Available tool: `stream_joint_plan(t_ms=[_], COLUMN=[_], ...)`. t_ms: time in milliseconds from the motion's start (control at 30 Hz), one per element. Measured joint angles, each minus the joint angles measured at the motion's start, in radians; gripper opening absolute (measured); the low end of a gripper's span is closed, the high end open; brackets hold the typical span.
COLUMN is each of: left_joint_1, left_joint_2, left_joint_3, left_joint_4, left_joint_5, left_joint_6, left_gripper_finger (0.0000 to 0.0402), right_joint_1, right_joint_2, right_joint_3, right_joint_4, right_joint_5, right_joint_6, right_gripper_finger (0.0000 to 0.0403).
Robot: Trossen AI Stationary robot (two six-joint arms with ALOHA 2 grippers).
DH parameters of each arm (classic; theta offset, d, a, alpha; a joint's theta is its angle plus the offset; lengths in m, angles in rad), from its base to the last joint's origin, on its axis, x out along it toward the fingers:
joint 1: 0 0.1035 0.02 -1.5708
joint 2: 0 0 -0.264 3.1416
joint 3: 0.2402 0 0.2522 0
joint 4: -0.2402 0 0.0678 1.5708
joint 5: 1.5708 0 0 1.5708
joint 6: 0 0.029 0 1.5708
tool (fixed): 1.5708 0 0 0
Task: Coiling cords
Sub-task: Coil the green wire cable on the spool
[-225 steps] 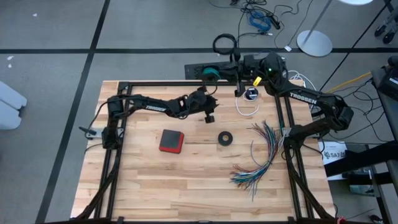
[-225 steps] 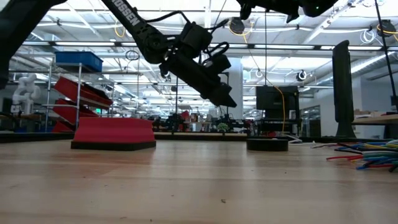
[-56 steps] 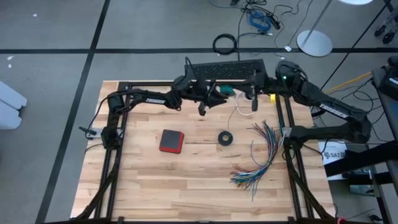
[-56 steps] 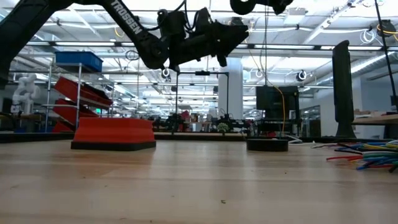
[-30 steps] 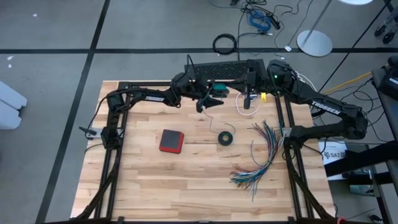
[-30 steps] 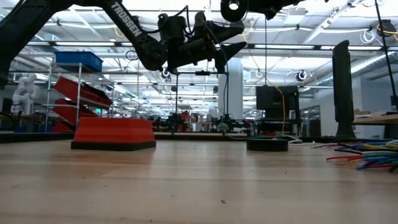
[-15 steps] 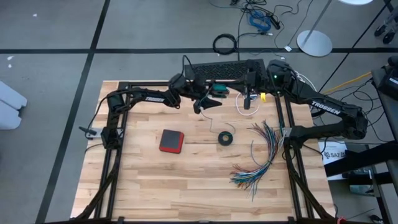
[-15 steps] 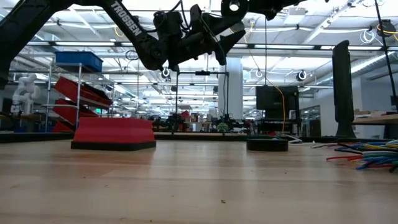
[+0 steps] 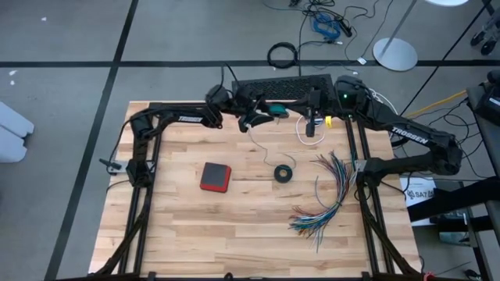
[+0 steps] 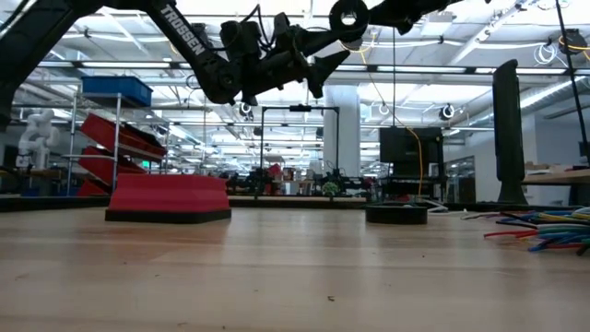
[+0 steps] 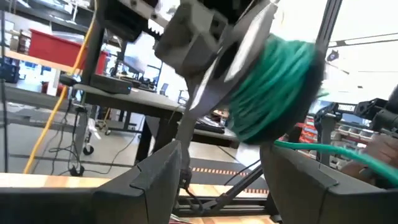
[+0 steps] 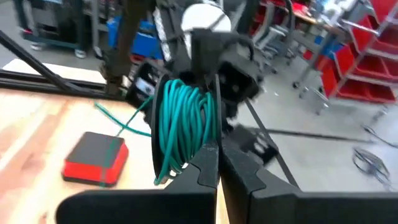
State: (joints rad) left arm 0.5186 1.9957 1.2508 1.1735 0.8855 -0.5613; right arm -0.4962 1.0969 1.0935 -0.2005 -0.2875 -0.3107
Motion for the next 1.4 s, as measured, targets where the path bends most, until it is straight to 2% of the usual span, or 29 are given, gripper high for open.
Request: stream_joint_plan(t_ms=[100, 500, 667, 1067, 1400], left_joint_1=[0.014, 0.025, -0.003, -0.089, -0.095], left_joint_2=[-0.019, -0.048, -0.047, -0.047, -0.047], left_joint_3=[-0.020, -0.036, -0.036, -0.036, -0.026], left_joint_4=[0.003, -0.009, -0.112, -0.129, -0.267], left_joint_5=[0.001, -0.014, -0.041, -0.125, -0.184], left_joint_6=[-0.002, 0.023, 0.126, 0.389, 0.356], left_gripper_finger=[0.0228, 0.0228, 0.0228, 0.0228, 0.0228], right_joint_1=[0.000, -0.001, 0.000, 0.001, 0.002], right_joint_2=[-0.014, -0.043, -0.043, -0.043, -0.035], right_joint_3=[-0.001, -0.001, -0.001, -0.001, -0.001], right_joint_4=[-0.026, -0.033, -0.031, -0.013, 0.002], right_joint_5=[0.042, 0.059, 0.060, 0.051, 0.050], right_joint_6=[-0.008, 0.011, 0.015, 0.016, 0.012], right_gripper_finger=[0.0000, 0.0000, 0.0000, 0.0000, 0.0000])
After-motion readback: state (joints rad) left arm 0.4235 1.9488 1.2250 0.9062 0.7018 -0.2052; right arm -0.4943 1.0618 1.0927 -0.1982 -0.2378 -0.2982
